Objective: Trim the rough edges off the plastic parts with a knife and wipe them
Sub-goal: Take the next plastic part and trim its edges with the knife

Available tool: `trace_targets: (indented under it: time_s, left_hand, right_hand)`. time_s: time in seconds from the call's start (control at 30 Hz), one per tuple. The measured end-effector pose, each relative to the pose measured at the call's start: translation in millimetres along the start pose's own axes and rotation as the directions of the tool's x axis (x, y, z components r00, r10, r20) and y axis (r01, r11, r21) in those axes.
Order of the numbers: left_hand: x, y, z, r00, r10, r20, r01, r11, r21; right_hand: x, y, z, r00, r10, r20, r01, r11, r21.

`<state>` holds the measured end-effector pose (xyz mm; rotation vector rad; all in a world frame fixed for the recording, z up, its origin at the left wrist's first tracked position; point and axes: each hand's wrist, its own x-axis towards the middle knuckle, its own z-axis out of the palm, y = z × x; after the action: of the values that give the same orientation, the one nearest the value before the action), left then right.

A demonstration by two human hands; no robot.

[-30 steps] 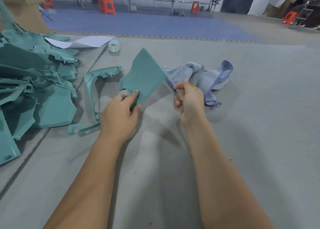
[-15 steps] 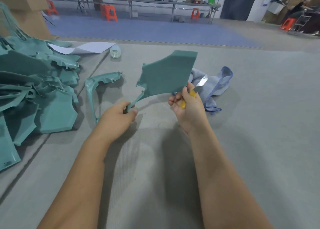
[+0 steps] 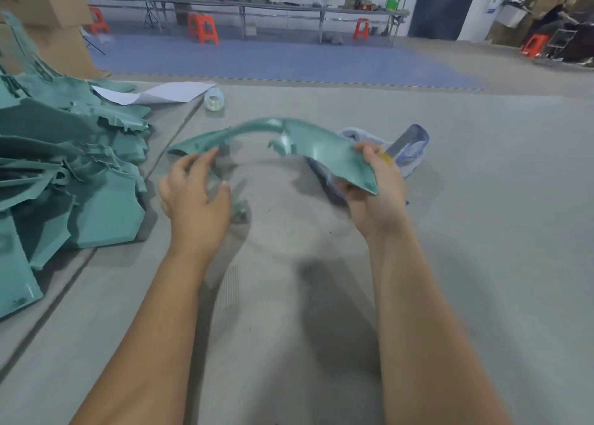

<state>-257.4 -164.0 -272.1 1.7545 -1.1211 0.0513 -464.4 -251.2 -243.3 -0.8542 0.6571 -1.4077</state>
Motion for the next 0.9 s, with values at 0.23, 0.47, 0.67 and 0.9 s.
trace_targets:
  time_s: [0.23, 0.47, 0.67, 0.9]
  left_hand:
    - [-14.6, 36.1, 17.4, 0.732, -0.287, 0.618, 0.680, 0.250, -0.689]
    - [-20.3, 34.5, 32.5, 0.756, -0.360, 0.547, 0.651, 0.334, -0.681]
    - [-1.9, 14.9, 19.7, 0.775, -0.517, 0.362, 0.565, 0.311, -0.765]
    - [-9.5, 21.0, 21.6, 0.774, -0.516, 0.366, 0.610, 0.454, -0.650]
  right_hand:
    - [-7.5, 28.0, 31.2, 0.966, -0.227, -0.127, 0.199, 0.959, -0.200]
    - [-24.5, 65.3, 49.0, 0.947, -0.297, 0.124, 0.319, 0.815, -0.484]
    - [-17.8, 65.9, 17.5, 0.966, -0.241, -0.094, 0.094, 0.665, -0.741]
    - [-24.4, 67.7, 22.1, 0.991, -0.137, 0.002, 0.108, 0.772, -0.626]
